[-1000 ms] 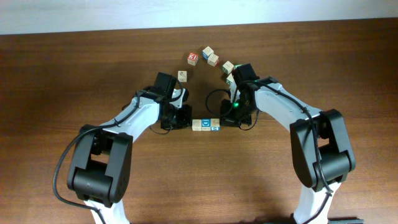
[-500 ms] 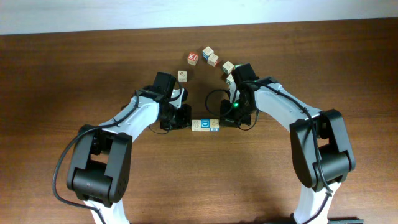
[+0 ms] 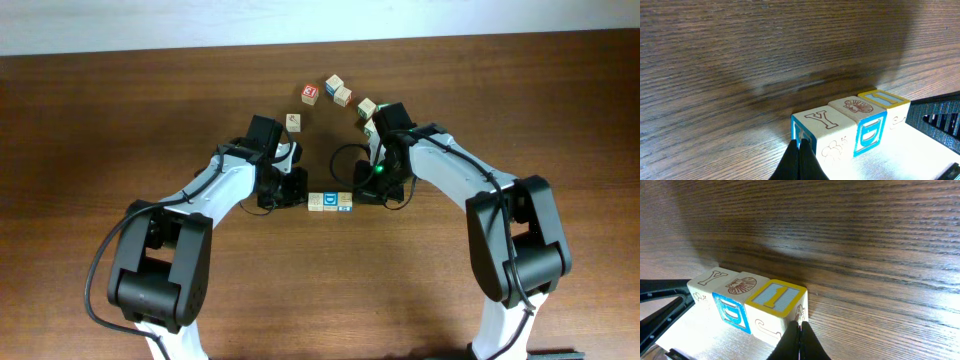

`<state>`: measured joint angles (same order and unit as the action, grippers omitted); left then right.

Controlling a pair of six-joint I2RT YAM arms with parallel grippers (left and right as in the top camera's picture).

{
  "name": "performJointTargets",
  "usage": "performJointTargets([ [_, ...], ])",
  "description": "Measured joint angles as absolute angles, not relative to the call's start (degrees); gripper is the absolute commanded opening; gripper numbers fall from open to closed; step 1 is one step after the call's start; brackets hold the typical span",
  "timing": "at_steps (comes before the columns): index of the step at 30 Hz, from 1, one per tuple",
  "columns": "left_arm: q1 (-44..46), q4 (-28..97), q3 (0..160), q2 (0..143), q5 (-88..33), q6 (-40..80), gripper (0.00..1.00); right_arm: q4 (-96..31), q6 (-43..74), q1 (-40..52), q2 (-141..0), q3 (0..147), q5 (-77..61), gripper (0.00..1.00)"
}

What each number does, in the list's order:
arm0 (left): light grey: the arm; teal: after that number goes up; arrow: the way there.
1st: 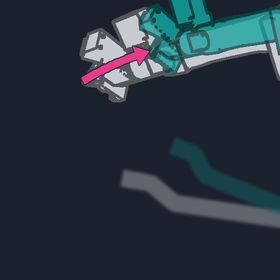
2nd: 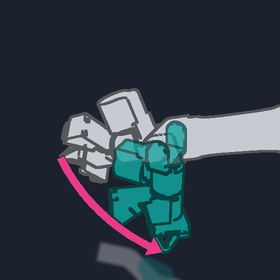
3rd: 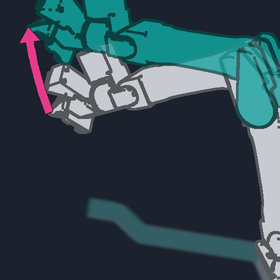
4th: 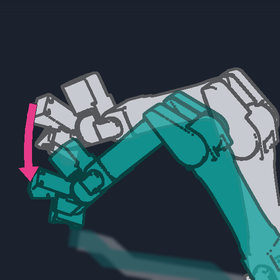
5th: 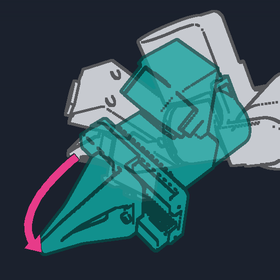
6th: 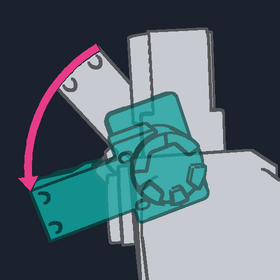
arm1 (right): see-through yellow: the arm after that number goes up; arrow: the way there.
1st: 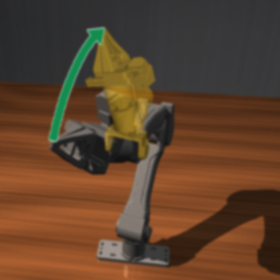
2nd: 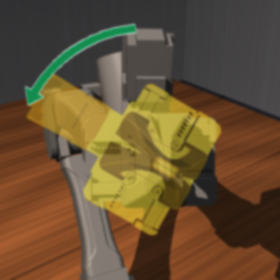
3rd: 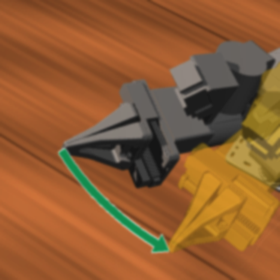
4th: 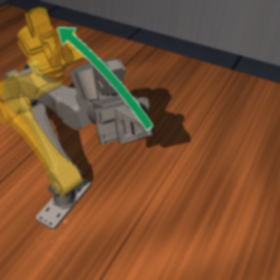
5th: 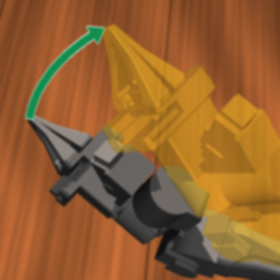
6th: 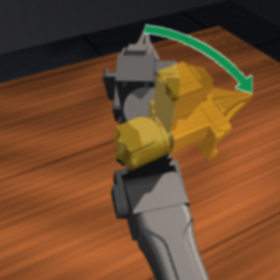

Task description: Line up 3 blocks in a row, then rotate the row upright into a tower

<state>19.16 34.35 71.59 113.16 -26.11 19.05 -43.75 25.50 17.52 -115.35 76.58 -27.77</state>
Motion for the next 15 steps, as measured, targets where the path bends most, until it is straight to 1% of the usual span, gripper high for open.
performJointTargets([
  [15, 19.2, 34.3, 71.6, 113.2, -26.2, 19.0, 0.00, -45.8, 26.4, 17.6, -115.3, 76.6, -28.0, 0.04],
])
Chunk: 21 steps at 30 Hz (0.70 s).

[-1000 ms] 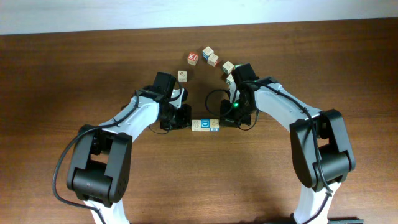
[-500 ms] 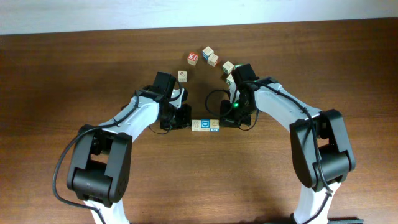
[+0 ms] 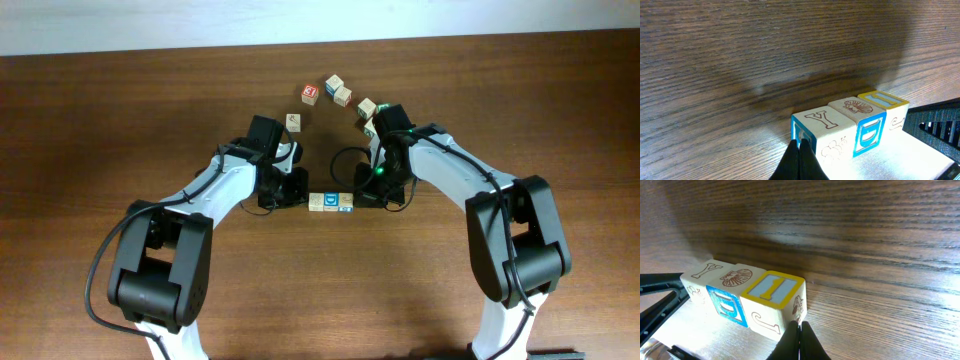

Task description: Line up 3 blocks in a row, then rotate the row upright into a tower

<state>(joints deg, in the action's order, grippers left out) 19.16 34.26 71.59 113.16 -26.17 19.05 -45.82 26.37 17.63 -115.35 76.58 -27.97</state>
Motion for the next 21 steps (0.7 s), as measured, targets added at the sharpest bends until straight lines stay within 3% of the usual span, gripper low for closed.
performJointTargets([
  [21, 20.0, 34.2, 71.6, 113.2, -24.1, 19.0, 0.00, -44.1, 25.0, 17.7, -115.3, 76.6, -28.4, 0.04],
])
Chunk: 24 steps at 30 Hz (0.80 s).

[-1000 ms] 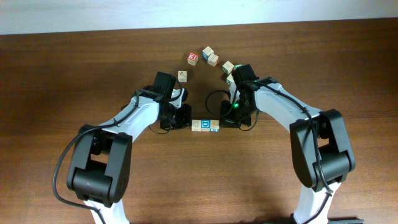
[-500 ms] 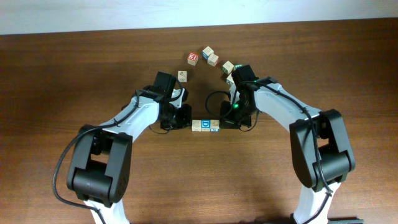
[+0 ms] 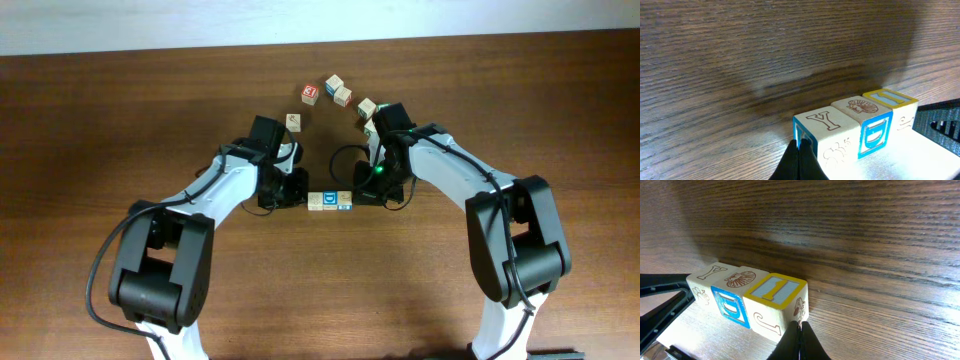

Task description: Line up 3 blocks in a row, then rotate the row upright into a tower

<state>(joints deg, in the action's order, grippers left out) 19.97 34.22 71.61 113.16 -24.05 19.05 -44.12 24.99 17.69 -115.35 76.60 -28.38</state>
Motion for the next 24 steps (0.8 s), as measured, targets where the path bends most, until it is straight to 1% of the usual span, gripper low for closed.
performJointTargets([
  [24, 20.1, 34.1, 71.6, 113.2, -22.0, 19.0, 0.00, -44.6, 25.0, 19.1, -114.7, 77.2, -27.3, 0.04],
])
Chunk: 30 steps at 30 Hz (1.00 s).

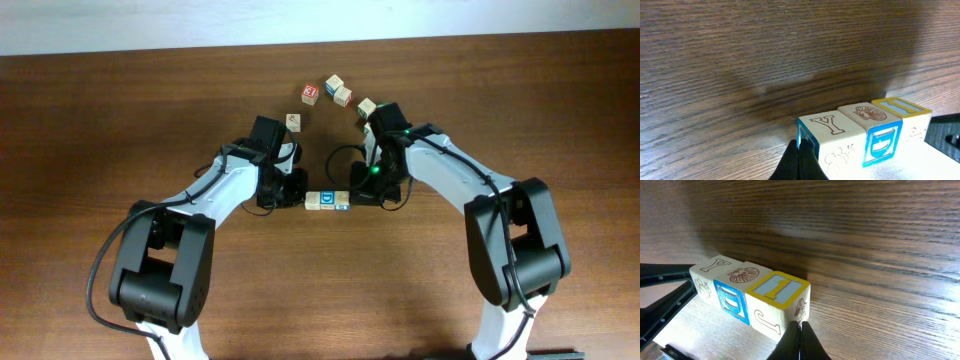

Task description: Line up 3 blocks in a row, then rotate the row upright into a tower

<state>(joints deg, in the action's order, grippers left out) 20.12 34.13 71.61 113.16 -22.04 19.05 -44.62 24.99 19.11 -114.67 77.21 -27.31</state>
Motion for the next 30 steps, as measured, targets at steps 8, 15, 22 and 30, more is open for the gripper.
performJointTargets([
  [8, 20.1, 34.3, 71.6, 113.2, -21.0, 19.0, 0.00, -44.7, 25.0, 20.4, -112.6, 78.3, -26.1, 0.04],
  [15, 20.1, 34.3, 71.6, 113.2, -20.7, 19.0, 0.00, -44.7, 25.0, 21.0, -112.4, 78.4, -24.9, 0.04],
  [22, 20.1, 34.3, 71.6, 113.2, -20.7, 19.0, 0.00, -45.0, 25.0, 21.5, -112.4, 78.7, -24.0, 0.04],
  [30, 19.7, 34.5, 71.6, 113.2, -19.0, 19.0, 0.00, -47.6, 25.0, 24.5, -112.2, 82.9, -20.2, 0.04],
])
